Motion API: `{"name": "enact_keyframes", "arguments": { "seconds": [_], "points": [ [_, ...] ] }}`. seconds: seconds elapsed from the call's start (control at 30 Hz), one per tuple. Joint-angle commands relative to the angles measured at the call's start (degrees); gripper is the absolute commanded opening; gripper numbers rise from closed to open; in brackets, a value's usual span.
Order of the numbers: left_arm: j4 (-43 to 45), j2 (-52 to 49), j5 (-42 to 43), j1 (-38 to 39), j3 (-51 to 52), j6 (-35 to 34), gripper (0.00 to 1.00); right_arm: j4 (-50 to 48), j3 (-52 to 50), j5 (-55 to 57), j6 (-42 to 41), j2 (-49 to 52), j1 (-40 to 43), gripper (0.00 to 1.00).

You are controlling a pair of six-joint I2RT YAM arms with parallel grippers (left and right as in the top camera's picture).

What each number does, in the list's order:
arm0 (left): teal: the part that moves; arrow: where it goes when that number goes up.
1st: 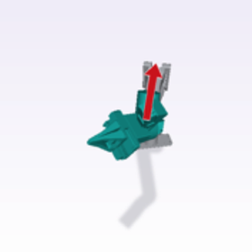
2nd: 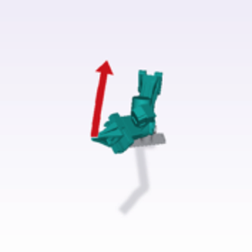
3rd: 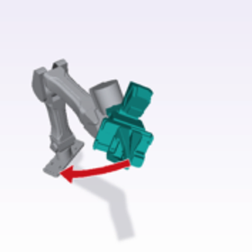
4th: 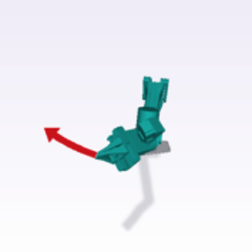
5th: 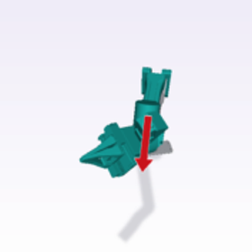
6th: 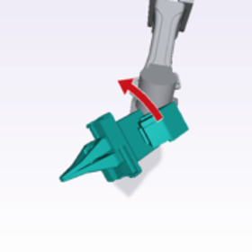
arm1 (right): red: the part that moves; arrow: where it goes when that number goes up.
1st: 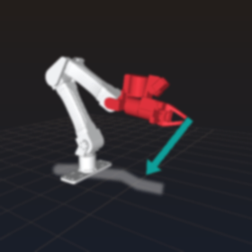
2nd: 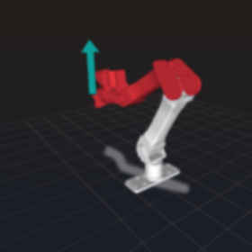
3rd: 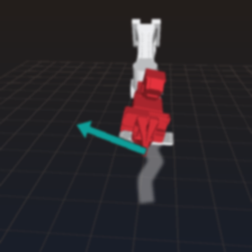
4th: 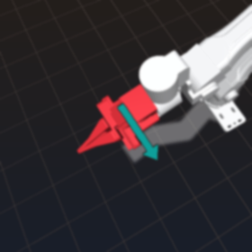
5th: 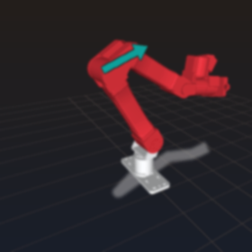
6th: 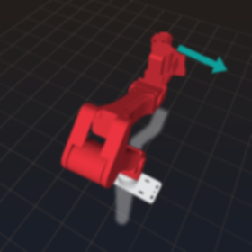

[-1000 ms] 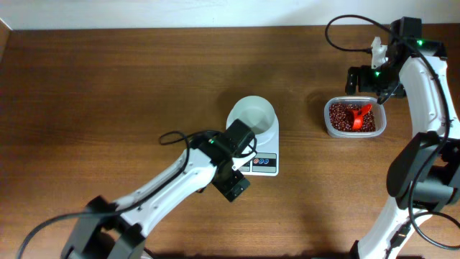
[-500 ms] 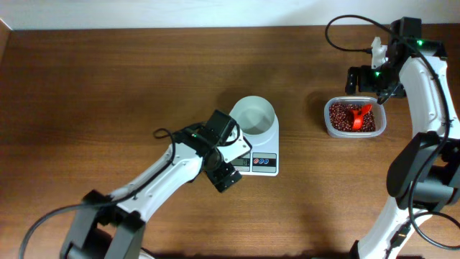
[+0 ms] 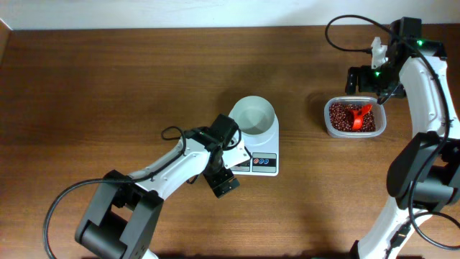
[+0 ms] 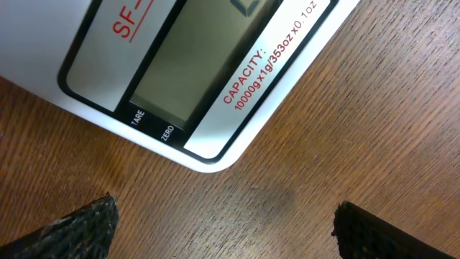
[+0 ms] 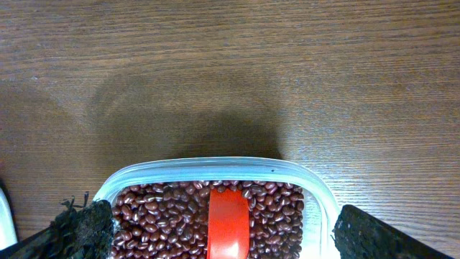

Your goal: Scoop item into bowl and weigh 50g on scale

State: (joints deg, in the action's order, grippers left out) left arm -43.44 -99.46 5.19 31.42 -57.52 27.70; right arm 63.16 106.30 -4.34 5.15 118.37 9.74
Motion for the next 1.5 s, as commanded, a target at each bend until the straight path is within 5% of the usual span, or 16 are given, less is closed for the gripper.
{"name": "enact_keyframes", "arguments": {
  "seconds": [0.0,0.7,1.1,1.23,1.33,1.47],
  "points": [
    [-0.17,-0.28,1.03,-0.09,0.48,1.09,0.99,-0.04,1.01,0.09,0.15,0.24,-0.37,0.99],
    [-0.72,9.07,2.64,-0.07,0.48,1.75,0.99,-0.61,1.18,-0.13,0.09,0.24,-0.35,0.99],
    [-0.72,9.07,2.54,-0.09,0.48,1.75,0.99,20.2,3.58,-1.2,-3.69,-0.68,1.27,0.99],
    [-0.72,9.07,2.54,-0.09,0.48,1.75,0.99,18.93,3.58,-5.05,-3.72,-0.68,1.27,0.99],
    [-0.72,9.07,2.54,-0.09,0.48,1.73,0.99,19.06,3.15,-4.79,-3.69,-0.63,1.2,0.57],
    [-0.72,9.07,2.56,-0.09,0.48,1.75,0.99,17.11,0.48,-4.07,-3.72,-0.63,1.16,0.44]
  ]
}}
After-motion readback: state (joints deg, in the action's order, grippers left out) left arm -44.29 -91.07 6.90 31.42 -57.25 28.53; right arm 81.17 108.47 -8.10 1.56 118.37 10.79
